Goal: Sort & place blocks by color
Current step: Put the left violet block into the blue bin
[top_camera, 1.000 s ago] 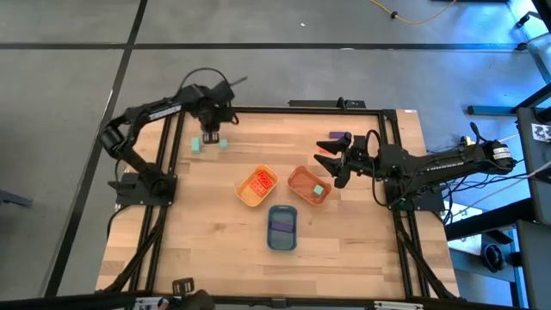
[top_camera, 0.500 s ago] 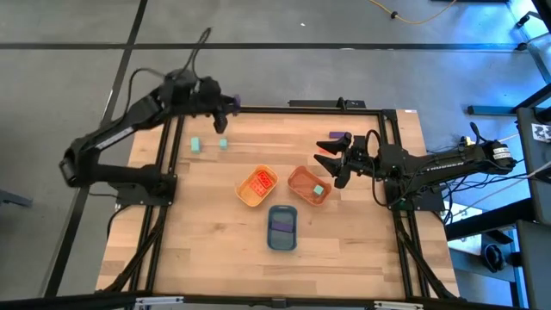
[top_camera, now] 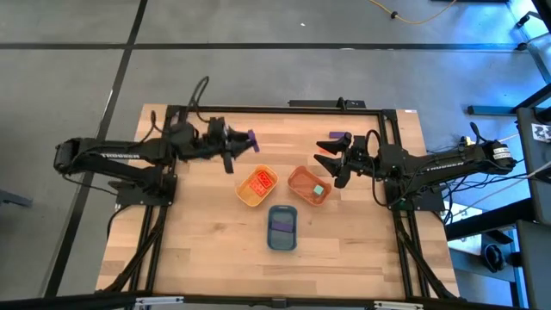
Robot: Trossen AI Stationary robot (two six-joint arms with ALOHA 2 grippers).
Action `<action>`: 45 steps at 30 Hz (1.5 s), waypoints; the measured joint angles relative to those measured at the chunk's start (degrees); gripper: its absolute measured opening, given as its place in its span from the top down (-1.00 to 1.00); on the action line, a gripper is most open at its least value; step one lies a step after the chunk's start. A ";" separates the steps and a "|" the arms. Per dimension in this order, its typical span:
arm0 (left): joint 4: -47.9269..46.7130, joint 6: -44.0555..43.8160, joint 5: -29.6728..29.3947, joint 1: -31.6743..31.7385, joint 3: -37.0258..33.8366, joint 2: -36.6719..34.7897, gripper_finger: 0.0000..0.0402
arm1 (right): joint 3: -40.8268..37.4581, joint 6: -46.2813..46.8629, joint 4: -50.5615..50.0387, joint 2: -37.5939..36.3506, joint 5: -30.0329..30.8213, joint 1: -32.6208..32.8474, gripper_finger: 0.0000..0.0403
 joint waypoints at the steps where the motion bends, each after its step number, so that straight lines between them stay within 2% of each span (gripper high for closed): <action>1: 0.34 -0.13 -1.67 -1.03 -0.35 0.14 0.54 | 0.00 -0.01 0.00 0.00 0.00 -0.01 -0.31; 5: 0.53 -0.11 -5.32 -3.34 -0.67 0.16 0.54 | 0.00 -0.99 0.00 0.00 0.00 -0.02 -0.31; 18: 1.20 -2.95 -5.39 -3.53 -0.30 1.06 0.54 | 0.00 -1.41 0.00 0.00 0.00 -0.02 -0.31; 20: 1.17 -3.10 -3.56 -3.70 1.28 2.93 0.54 | 0.00 -1.51 0.00 0.00 0.01 0.00 -0.31; 25: -2.25 -2.39 1.94 -6.31 9.21 11.75 0.54 | 0.00 -1.52 0.00 0.00 0.02 -0.01 -0.31; 33: -21.11 7.71 12.32 -12.90 27.48 31.99 0.54 | 0.00 -2.98 -0.05 0.00 0.13 -0.01 -0.31; 37: -25.01 11.35 16.23 -15.31 32.14 39.97 0.54 | 0.00 -3.04 -0.54 0.00 0.13 0.00 -0.31; 45: -30.95 18.31 16.08 -19.06 34.80 49.43 0.54 | -0.02 -2.77 -4.22 0.00 3.95 -0.02 -0.31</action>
